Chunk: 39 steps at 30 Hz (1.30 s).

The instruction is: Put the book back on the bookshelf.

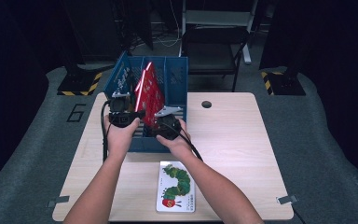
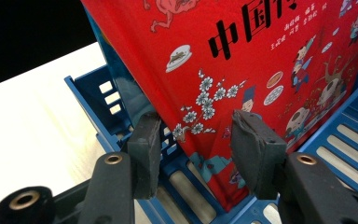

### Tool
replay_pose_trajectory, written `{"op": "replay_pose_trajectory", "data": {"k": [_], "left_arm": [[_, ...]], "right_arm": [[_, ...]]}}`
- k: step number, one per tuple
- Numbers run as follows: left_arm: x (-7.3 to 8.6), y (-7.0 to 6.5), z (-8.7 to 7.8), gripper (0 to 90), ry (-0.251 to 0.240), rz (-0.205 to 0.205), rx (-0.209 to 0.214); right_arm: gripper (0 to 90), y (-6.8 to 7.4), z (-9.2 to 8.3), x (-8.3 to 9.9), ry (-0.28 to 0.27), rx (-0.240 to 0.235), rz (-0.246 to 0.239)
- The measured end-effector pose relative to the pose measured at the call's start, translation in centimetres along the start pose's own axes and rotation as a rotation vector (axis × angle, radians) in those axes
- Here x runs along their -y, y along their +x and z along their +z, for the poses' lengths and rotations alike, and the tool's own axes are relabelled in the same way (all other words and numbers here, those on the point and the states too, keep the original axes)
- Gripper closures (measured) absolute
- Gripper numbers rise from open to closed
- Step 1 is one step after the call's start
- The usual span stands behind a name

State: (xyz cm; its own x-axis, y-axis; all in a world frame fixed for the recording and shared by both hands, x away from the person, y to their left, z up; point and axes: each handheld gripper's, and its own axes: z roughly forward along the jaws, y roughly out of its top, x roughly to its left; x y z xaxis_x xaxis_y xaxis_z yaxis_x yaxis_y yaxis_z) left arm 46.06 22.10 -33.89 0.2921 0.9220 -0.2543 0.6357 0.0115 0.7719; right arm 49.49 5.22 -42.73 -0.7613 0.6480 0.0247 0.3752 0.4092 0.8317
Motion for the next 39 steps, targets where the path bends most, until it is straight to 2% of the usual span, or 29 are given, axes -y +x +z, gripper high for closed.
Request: {"op": "replay_pose_trajectory", "data": {"k": [2, 7, 14, 19, 23, 33, 34, 35, 39], "left_arm": [[-0.1, 0.1, 0.1, 74.1, -0.001, -0.013, 0.007], [-0.1, 0.2, 0.1, 73.7, -0.005, -0.006, 0.01], [-0.2, 0.3, 0.4, 72.6, -0.021, -0.025, 0.028], [-0.4, 0.3, 0.5, 72.3, -0.029, -0.004, 0.023], [-0.7, 0.2, 0.8, 72.3, -0.036, 0.012, 0.009], [-1.1, -0.1, 1.3, 72.1, -0.048, 0.007, -0.002], [-1.3, -0.2, 1.4, 72.1, -0.041, 0.011, -0.006], [-1.4, -0.2, 1.4, 72.1, -0.035, 0.011, -0.007], [-1.4, -0.2, 1.5, 71.9, -0.05, 0.016, -0.012]], "right_arm": [[55.5, 0.0, 0.0, -0.1, 0.002, 0.001, -0.001], [56.9, 0.0, 0.0, -0.1, 0.0, -0.002, 0.001], [58.7, -0.1, 0.1, -0.2, -0.005, -0.007, 0.004], [59.3, -0.2, 0.1, -0.3, -0.007, -0.01, -0.001], [59.3, -0.2, 0.0, -0.3, -0.01, -0.01, 0.017], [59.4, -0.4, -0.1, -0.4, -0.014, -0.004, 0.018], [59.7, -0.6, 0.0, -0.3, -0.013, -0.004, 0.004], [59.8, -0.6, 0.0, -0.3, -0.01, -0.003, 0.02], [60.0, -0.9, -0.1, -0.3, -0.008, 0.002, 0.025]]}}
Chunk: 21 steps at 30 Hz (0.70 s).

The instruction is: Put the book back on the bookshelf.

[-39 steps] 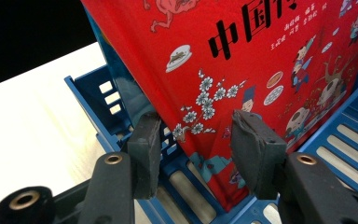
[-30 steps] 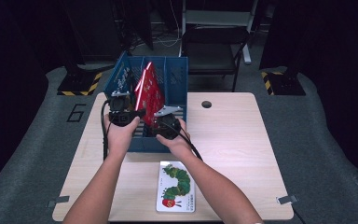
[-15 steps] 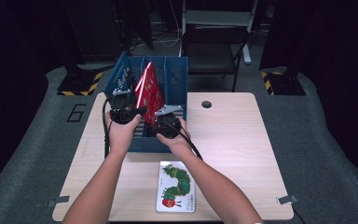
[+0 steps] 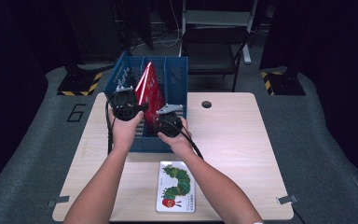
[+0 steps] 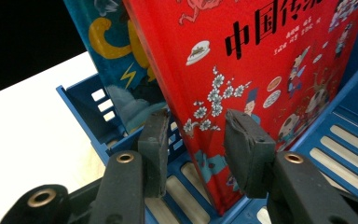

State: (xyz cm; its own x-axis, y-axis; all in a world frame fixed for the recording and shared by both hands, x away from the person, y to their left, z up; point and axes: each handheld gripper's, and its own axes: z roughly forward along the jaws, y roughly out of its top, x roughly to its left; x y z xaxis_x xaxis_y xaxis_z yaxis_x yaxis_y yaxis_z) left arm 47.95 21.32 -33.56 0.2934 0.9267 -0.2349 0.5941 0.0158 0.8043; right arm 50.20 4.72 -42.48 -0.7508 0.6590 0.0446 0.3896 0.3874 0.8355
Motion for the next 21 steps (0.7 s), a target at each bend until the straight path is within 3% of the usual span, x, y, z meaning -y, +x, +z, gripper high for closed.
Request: {"op": "replay_pose_trajectory", "data": {"k": [21], "left_arm": [[-0.37, -0.13, 0.08, 72.5, -0.025, -0.007, 0.002]], "right_arm": [[59.7, -0.09, -0.19, 0.07, -0.005, 0.0, -0.007]]}}
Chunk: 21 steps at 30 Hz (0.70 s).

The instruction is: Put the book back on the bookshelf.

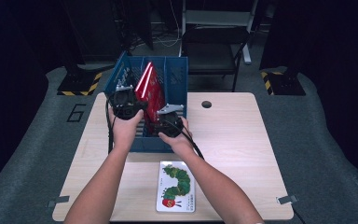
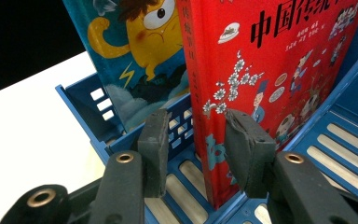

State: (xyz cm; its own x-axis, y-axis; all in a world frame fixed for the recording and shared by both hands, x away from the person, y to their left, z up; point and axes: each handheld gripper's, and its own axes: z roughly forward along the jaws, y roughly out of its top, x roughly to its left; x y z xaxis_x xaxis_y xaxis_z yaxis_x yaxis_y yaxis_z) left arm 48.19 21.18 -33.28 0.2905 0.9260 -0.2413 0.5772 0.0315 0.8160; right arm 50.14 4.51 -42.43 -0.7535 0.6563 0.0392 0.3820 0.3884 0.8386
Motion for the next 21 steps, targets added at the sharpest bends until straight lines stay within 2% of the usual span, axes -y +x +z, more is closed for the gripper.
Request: {"op": "replay_pose_trajectory", "data": {"k": [6, 11, 18, 21], "left_arm": [[-0.33, -0.35, 0.1, 76.0, 0.014, 0.013, -0.023], [-0.44, -0.75, 0.11, 76.9, 0.026, 0.028, -0.04], [-0.45, -0.91, 0.13, 77.4, 0.026, 0.019, -0.051], [-0.47, -0.99, 0.16, 77.6, 0.024, 0.018, -0.056]], "right_arm": [[60.4, -0.01, 0.03, 0.16, 0.004, 0.009, 0.005], [64.6, -0.32, 0.12, 0.4, 0.01, 0.025, 0.009], [67.6, -0.85, 0.23, 0.6, 0.014, 0.036, 0.023], [68.2, -0.85, 0.54, 0.74, 0.025, 0.035, 0.015]]}}
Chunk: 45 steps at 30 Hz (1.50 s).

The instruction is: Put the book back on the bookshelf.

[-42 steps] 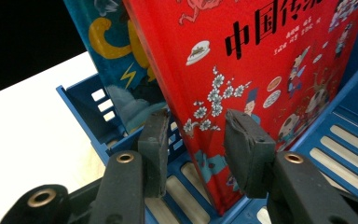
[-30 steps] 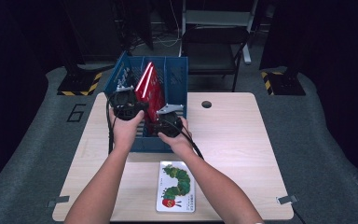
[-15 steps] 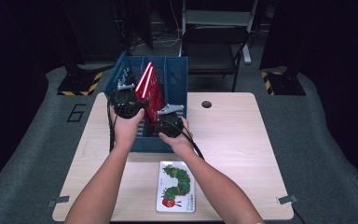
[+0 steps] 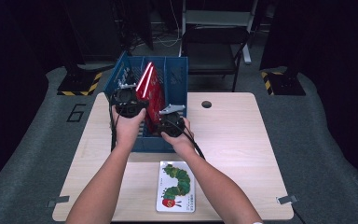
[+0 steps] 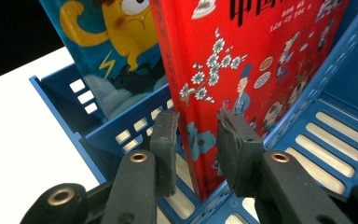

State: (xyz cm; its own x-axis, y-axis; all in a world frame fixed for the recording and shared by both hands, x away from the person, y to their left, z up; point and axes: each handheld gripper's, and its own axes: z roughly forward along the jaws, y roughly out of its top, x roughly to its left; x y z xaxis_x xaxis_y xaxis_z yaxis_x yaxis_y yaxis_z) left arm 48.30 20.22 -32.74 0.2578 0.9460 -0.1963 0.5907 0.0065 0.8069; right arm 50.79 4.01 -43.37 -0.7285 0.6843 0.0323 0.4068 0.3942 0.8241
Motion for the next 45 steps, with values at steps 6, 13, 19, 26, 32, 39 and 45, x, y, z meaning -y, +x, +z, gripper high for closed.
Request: {"op": "replay_pose_trajectory", "data": {"k": [6, 13, 19, 26, 32, 39, 45], "left_arm": [[-0.1, -0.1, 0.0, 78.3, 0.008, 0.0, -0.002], [-0.1, -0.3, 0.0, 78.8, 0.011, -0.003, -0.014], [-0.2, -0.2, -0.1, 79.0, 0.014, -0.009, -0.015], [-0.2, -0.1, -0.1, 79.3, 0.015, -0.016, -0.019], [-0.2, -0.1, -0.1, 79.4, 0.017, -0.02, -0.019], [-0.3, -0.2, -0.1, 79.7, 0.019, -0.02, -0.023], [-0.5, -0.5, -0.2, 79.7, 0.033, -0.014, -0.035]], "right_arm": [[70.9, 0.1, 0.5, 0.1, 0.01, 0.002, -0.009], [72.0, 0.2, 0.9, 0.2, 0.025, 0.004, -0.01], [71.9, 0.2, 1.1, 0.2, 0.027, 0.009, -0.014], [72.0, 0.3, 1.2, 0.3, 0.041, 0.015, -0.02], [71.5, 0.3, 1.6, 0.5, 0.055, 0.022, -0.025], [71.6, 0.3, 1.6, 0.5, 0.054, 0.023, -0.02], [71.6, 0.2, 1.8, 0.5, 0.043, 0.02, -0.025]]}}
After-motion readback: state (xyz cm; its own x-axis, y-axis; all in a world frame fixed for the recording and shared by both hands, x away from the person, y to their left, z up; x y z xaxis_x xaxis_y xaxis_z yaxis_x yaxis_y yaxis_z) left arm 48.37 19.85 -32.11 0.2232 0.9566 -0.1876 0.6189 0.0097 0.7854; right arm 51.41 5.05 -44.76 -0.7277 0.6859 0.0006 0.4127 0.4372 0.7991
